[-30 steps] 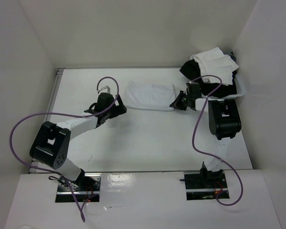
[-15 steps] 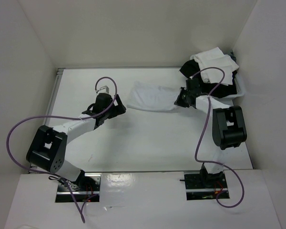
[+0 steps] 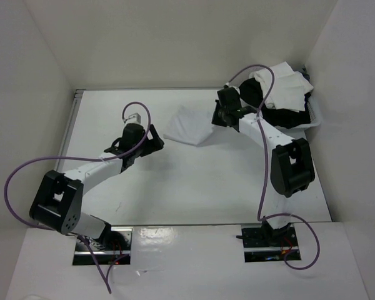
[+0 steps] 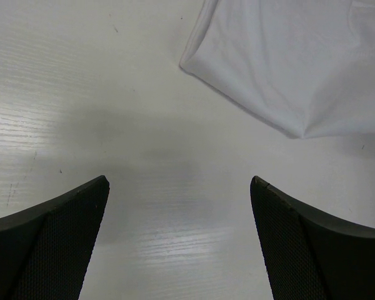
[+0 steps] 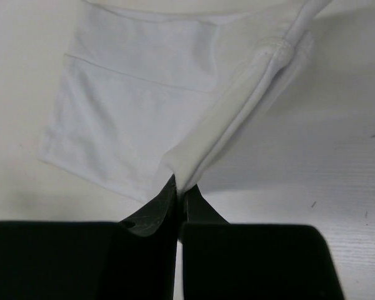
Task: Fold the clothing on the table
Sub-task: Fold the skirt
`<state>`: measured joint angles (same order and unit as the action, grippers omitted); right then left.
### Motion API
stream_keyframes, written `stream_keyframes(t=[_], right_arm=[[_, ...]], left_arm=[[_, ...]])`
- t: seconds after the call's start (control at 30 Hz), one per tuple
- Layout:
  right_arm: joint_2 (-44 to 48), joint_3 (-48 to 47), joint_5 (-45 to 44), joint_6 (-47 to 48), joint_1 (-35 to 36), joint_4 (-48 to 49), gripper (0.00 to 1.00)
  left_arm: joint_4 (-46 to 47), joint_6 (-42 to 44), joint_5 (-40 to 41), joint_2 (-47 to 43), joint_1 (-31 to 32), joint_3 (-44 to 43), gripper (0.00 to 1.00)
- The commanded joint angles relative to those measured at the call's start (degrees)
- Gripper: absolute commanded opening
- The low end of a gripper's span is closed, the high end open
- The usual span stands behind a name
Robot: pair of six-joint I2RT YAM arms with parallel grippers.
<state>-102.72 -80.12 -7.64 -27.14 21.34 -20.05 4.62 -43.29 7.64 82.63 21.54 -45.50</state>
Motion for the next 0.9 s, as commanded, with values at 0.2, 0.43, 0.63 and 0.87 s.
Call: stream_keyframes(t=[0.2,0.43,0.63,0.87], right_arm=[[-10.7,-21.6,-11.7,1.8,9.8,-10.3,0.0],[-19.3,-31.0,-13.5,2.9,13.7,-13.2,0.0],[-25.2,-38.3,-14.7,4.0,15.4,-15.7,0.0],[-31.7,-50.4,-17.7,5.7,18.4,-20.0,0.0]], left_arm=[[1.7,0.0,0.2,-4.8,-0.2,3.7,1.0],[0.4,-4.2,4.1,-11.2,-0.2,7.6,1.0],[-1.5,-5.2,6.6,-19.9,-0.2,9.5,1.0],[-3.5,-5.2,6.6,-22.7,-0.2,10.6,1.0]])
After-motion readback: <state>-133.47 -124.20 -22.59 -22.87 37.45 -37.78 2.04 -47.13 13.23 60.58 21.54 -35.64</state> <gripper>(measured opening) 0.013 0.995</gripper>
